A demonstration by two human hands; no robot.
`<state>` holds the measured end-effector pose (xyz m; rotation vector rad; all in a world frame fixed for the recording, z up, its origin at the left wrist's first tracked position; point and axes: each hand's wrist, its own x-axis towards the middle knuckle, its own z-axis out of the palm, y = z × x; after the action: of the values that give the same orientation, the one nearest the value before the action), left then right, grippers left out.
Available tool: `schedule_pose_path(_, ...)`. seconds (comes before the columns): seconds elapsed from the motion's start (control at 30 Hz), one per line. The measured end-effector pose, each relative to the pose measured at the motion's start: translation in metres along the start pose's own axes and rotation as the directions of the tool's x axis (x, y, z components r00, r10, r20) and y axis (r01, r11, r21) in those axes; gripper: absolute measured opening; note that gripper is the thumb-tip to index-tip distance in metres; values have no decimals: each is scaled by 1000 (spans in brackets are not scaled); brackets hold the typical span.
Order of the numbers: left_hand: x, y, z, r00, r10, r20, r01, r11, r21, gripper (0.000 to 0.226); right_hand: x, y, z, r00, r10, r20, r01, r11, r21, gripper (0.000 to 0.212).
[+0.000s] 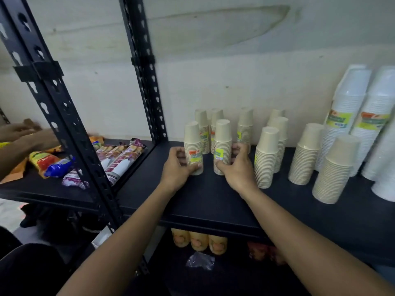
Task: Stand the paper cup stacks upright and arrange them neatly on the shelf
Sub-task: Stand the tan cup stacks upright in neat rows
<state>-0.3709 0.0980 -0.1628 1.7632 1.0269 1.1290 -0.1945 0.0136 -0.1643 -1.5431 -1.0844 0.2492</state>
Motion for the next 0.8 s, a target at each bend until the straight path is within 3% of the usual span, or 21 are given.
schedule_pose_path(0.47, 46, -11, 11, 995, 43, 91, -40, 998, -38, 61, 37, 15, 18, 999, -32, 29, 32, 999, -9, 58)
schedule_pose_path(0.8, 48, -20, 16, 996, 75, 41, -74, 997, -27, 58, 41, 15, 26, 999, -24, 36, 22, 998, 60, 52)
